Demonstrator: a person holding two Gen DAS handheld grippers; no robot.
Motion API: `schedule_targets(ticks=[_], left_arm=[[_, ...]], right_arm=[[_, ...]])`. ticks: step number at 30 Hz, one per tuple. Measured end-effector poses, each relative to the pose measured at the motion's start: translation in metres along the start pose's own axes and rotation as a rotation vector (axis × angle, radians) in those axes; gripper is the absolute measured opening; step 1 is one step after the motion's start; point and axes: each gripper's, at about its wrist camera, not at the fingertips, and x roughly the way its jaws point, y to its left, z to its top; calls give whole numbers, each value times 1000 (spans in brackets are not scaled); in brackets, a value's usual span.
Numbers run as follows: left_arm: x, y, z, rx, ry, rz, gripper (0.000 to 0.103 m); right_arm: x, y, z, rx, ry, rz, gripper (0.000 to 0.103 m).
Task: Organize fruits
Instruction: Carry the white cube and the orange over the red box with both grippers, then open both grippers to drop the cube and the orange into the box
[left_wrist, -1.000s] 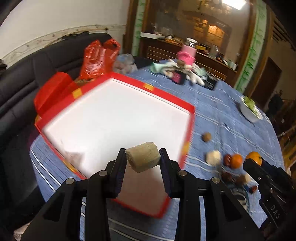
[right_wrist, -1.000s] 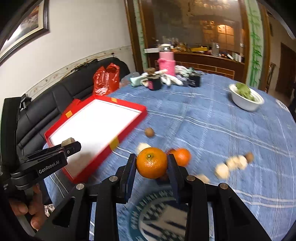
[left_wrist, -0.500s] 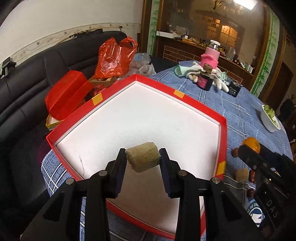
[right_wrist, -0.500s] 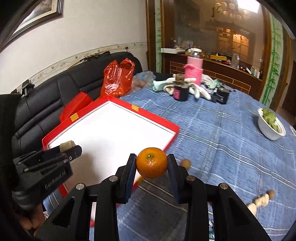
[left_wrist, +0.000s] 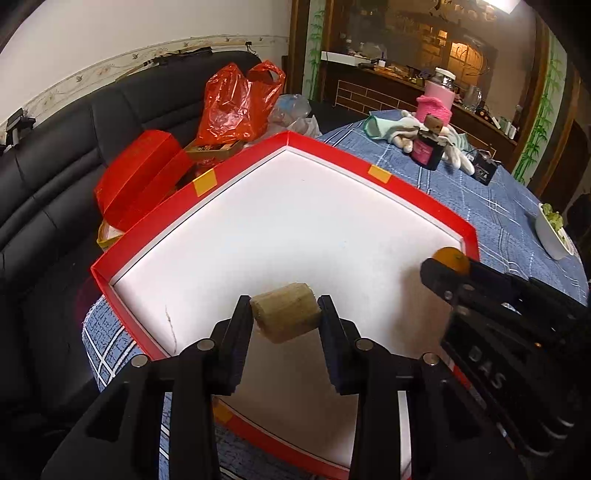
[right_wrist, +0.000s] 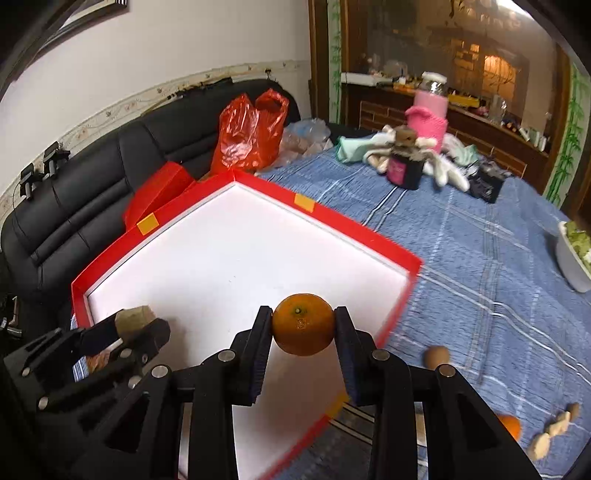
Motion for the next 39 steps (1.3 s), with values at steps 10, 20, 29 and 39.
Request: schedule_targets(ticks=[10,20,29,39], left_arm=[[9,-3,-9,29,33,27,34],[-3,-20,-25,83,45,-17,34],[-3,-11,-20,20,45,7,34],[-47,-11,-22,-18,-96,-52,77]], right_arm=[[27,10,-8,-15,100,49,34],[1,-8,-36,-19,145,-34,34],[-7,-17,-33,63,106,16,52],[-81,-67,-58,169,-60,38,84]])
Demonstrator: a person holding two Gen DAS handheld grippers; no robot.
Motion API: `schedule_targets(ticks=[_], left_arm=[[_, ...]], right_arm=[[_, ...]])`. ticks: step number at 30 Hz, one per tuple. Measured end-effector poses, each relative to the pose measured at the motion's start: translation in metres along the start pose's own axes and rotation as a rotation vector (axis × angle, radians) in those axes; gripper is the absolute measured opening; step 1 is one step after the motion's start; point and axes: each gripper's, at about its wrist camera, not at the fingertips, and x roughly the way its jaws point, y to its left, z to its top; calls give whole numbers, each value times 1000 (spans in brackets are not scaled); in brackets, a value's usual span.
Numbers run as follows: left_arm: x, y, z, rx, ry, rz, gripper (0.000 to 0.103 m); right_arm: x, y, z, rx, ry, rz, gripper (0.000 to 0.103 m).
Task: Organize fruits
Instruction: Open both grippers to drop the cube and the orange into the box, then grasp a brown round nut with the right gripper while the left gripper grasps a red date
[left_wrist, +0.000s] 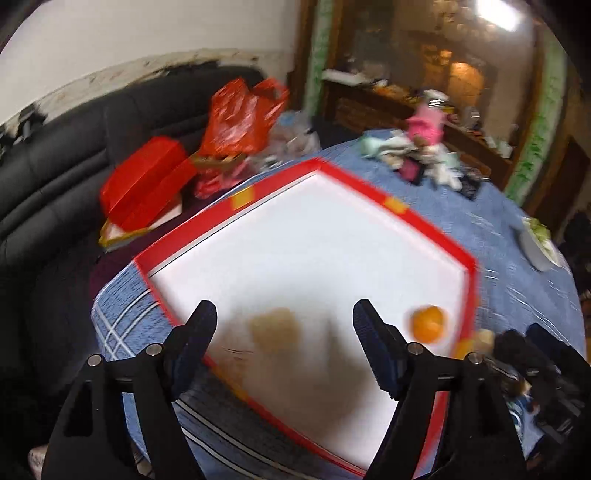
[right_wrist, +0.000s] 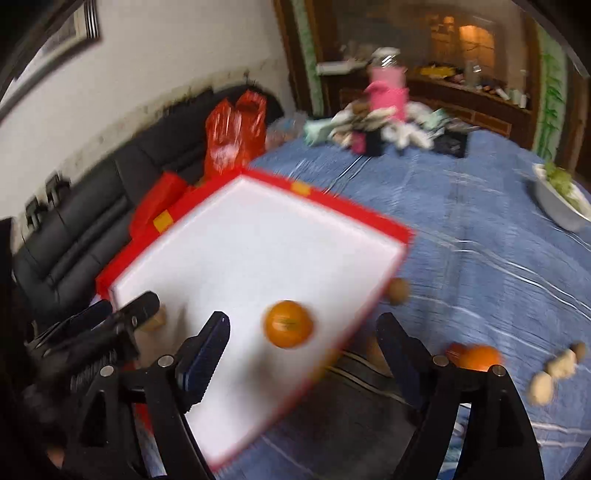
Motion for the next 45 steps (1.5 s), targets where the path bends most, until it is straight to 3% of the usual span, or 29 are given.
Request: schedule_targets(ticks=[4,10,12,18,24,27,34,38,45], left_arm=[[-31,-25,-17,95,-100,-104,77],[-53,-55,-42,204,-133,-243,77],[-55,-59,-48,216,-140,-259,77],[-54,-62,-53,217,-105,-255,77],[-58,-74,-56,259,-111,-296,77],[-56,-82,-56,262,-109,-320,76],[-55,-92,-57,277,-96,-325,76],[-53,-97,-58,275,-83,-323,76],[-47,-115,-54,311,-45,-340,76]], right_arm=[[-54,-55,-28,74,-77,-56,84],[-91,-115,-74,131,-53,-150,80],[-91,-118,-79,118,-42,-140,76],[-58,-71,-67,-7,8,-58,56],[-28,-67,-55,-19,58,-135,44],[-19,-71,-58,-21,88,-132,22],[-8,-71,-50,-14,103,-143,23],[-9,-75,-58,-12,137,-95,23],[-18,-85,-59,36,102,-53,24]])
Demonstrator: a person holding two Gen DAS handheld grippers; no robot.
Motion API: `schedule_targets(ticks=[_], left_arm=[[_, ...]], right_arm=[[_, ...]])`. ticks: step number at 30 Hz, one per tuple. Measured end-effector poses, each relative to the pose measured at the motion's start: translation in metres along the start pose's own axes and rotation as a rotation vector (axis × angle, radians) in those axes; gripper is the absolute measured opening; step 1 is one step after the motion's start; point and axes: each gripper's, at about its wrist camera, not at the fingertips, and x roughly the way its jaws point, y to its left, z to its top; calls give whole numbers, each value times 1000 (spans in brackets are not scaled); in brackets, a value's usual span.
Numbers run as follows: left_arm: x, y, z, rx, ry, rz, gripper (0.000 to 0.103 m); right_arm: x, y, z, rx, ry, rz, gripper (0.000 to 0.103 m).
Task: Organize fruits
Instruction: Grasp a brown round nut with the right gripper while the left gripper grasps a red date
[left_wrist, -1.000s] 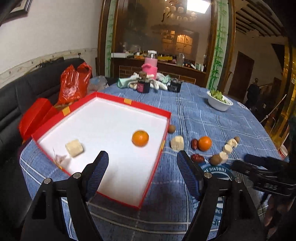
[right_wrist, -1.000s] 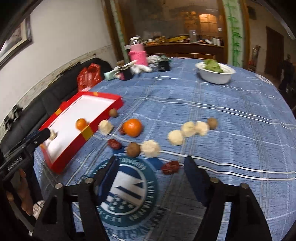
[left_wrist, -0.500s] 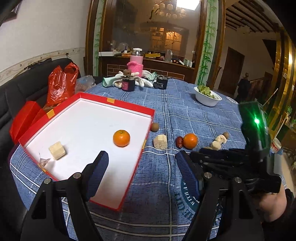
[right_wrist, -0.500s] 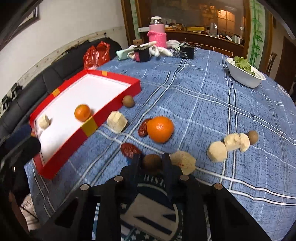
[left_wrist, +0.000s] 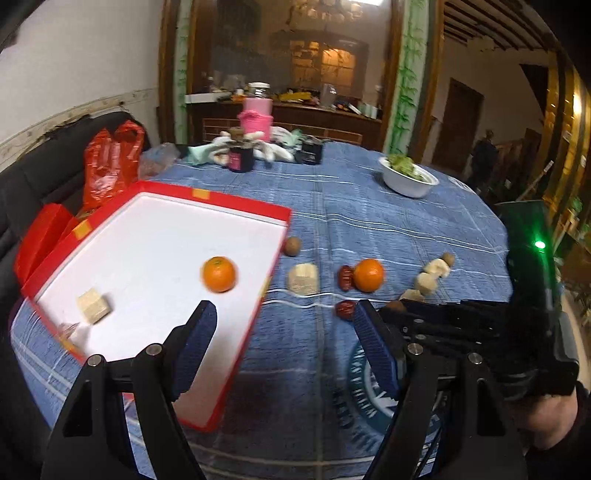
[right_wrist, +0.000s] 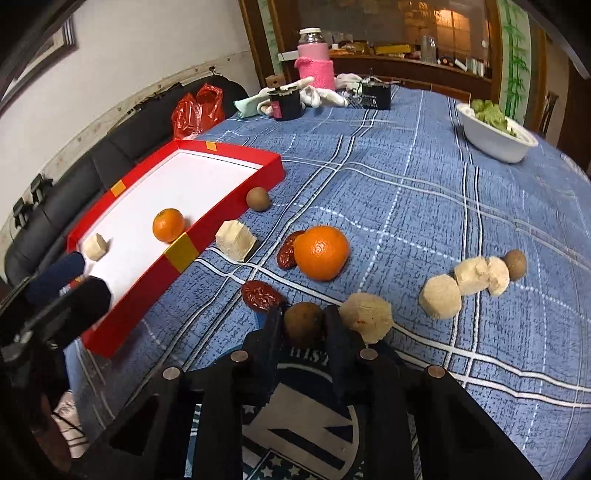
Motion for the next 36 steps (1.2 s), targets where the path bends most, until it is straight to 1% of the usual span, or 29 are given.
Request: schedule_targets(ticks=[2,5,6,8,11,13,15,16,17,18,19,22,25,29,31,32,36], left_arm=[[10,-12,6,30,13,-14,76],[29,-30,11,40,73,-69,76],[35,-36,10,43,89,-69,76],[48,-44,8,53,116,-30,76],[63,-55,6,76,144,-3,73],[75,-62,2,103,185,9,62],[84,-66,0,117,233,31,55],[84,-67,1,116,227,40,44],[84,-67,1,119,228,46,39],[85,-68,0,131,230,63,28],[85,-69,0,132,234,64,28],[74,-64,-3,107,223,35,28],[56,-57,-6,91,187,28,28],[23,-32,-7,23,126,33,28],[9,-21,-6,-4,87,46,28],[-2,-12,-6,-20,50,70,28],[-18,18,0,-95,-15,121,28]], right_arm=[[-11,-10,-3,36,-30,-2,24],[-35,-39,-11,141,-102,24,24],[-43,-50,-13,170,-130,25,24],[-52,-71,-17,234,-164,37,24],[-58,-97,-23,328,-205,87,24],[-57,-102,-23,344,-212,120,24],[-56,-101,-23,335,-215,128,24],[-57,-100,-22,330,-220,128,24],[-58,-100,-21,325,-226,127,24],[-58,-99,-21,323,-228,125,24],[-58,-99,-20,323,-229,125,24],[-59,-96,-21,309,-233,119,24],[-58,-93,-21,292,-232,110,24],[-54,-88,-22,271,-222,91,24],[-52,-84,-22,257,-214,82,24],[-52,-82,-22,250,-210,74,24],[-53,-64,-22,205,-198,59,24]])
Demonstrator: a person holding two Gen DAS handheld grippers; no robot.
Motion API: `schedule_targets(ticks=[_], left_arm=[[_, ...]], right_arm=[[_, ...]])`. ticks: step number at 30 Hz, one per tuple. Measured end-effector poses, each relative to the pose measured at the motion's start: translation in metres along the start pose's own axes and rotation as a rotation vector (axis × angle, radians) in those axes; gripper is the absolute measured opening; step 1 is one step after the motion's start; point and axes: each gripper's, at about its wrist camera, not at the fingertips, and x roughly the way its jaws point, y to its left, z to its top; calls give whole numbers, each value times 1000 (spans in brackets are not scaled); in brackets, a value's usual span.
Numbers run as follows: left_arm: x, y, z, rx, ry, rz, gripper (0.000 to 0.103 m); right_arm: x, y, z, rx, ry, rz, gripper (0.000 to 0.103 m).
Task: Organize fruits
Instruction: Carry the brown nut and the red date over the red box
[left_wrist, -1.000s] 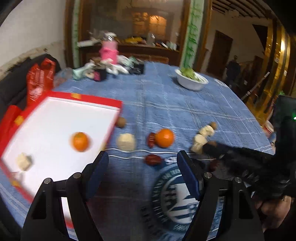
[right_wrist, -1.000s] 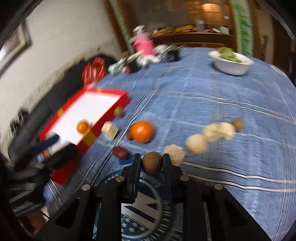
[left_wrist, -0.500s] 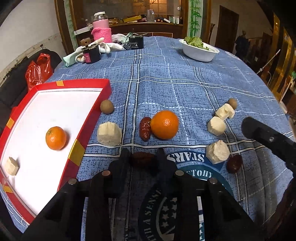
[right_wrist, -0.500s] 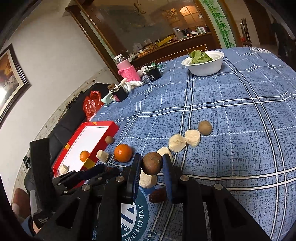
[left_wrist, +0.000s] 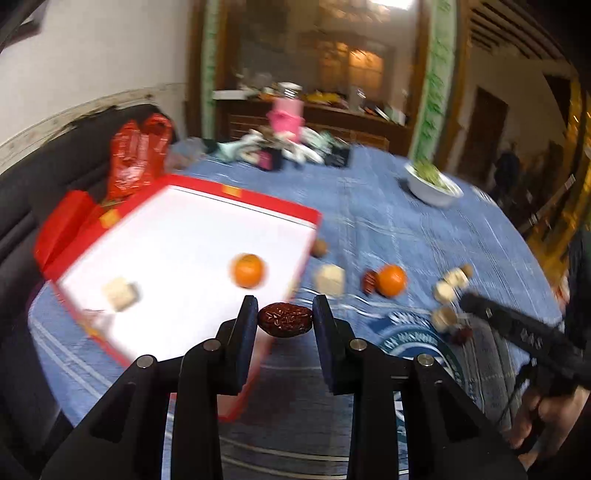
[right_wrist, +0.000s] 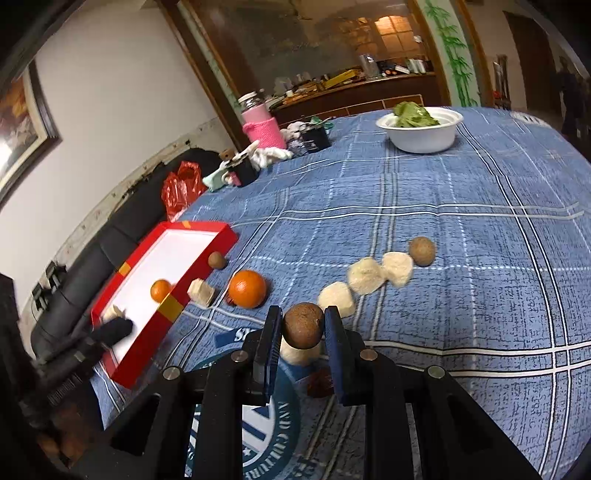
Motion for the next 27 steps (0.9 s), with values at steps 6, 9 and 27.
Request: schedule_targets(ticks=[6,9,27], left_arm=[[2,39,7,-93,-21,55,28],[3,52,8,-109,-23,61,28],[4,80,10,-157,-38,143,28]], right_arm=[[0,51,3,-82,5,51,24],[7,83,8,-137,12,89,24],[49,188,31,-306,-14,208,23]])
